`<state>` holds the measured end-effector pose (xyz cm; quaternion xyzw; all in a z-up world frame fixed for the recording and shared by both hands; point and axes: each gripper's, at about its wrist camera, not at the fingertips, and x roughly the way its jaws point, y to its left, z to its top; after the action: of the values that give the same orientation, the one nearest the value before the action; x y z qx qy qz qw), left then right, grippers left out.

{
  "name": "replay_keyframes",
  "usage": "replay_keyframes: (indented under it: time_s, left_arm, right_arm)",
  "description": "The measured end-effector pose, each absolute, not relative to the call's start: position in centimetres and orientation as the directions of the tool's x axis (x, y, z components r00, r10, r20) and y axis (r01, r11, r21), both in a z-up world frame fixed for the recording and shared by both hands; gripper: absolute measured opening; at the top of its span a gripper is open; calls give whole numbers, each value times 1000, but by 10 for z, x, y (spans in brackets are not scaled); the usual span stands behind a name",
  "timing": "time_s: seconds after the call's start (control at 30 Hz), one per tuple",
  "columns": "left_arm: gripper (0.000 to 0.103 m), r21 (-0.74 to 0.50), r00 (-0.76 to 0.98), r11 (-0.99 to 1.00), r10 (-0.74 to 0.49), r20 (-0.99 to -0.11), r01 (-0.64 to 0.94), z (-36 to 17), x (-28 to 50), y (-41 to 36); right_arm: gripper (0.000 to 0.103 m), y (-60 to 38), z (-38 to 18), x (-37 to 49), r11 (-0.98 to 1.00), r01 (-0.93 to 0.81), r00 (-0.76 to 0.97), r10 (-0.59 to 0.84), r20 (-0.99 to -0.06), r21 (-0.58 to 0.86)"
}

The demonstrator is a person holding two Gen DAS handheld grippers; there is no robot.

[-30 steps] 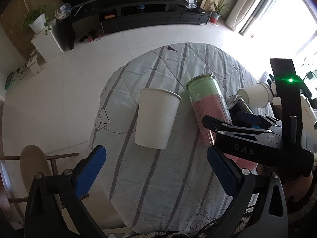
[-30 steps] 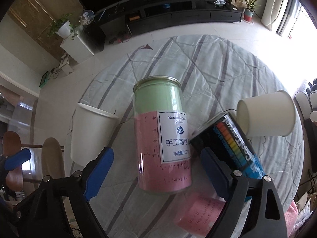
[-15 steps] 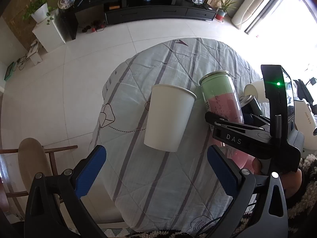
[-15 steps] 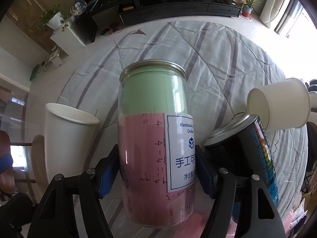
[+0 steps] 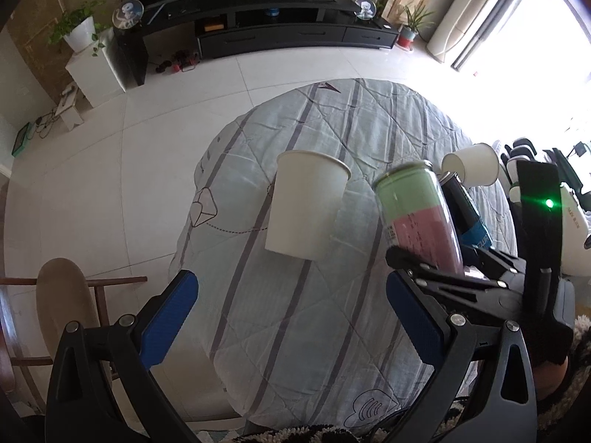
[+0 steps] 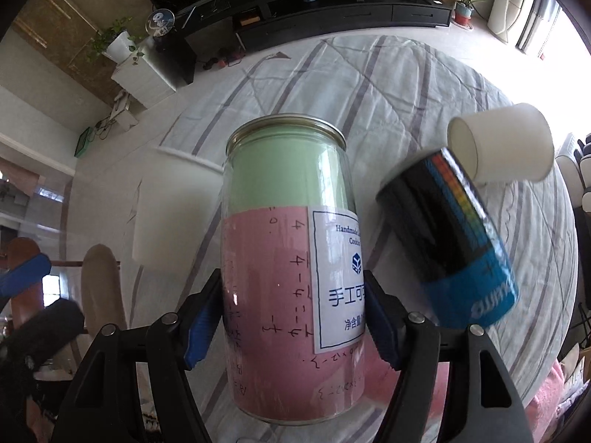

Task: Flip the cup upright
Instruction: 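Close the right gripper around the body of the green-and-pink can, then lift the can with the right gripper and rotate it open end up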

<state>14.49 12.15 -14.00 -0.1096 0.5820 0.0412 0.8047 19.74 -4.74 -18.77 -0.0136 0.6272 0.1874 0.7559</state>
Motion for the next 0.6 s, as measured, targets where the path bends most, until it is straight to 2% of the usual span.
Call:
replay_keyframes:
  time_s: [0.6]
  left_arm:
    - [103,-110,293,963,-34,-955,-245,-147,82,118]
  right_arm:
    - [71,-36,-208,129,903,-354,29,272,-962,245]
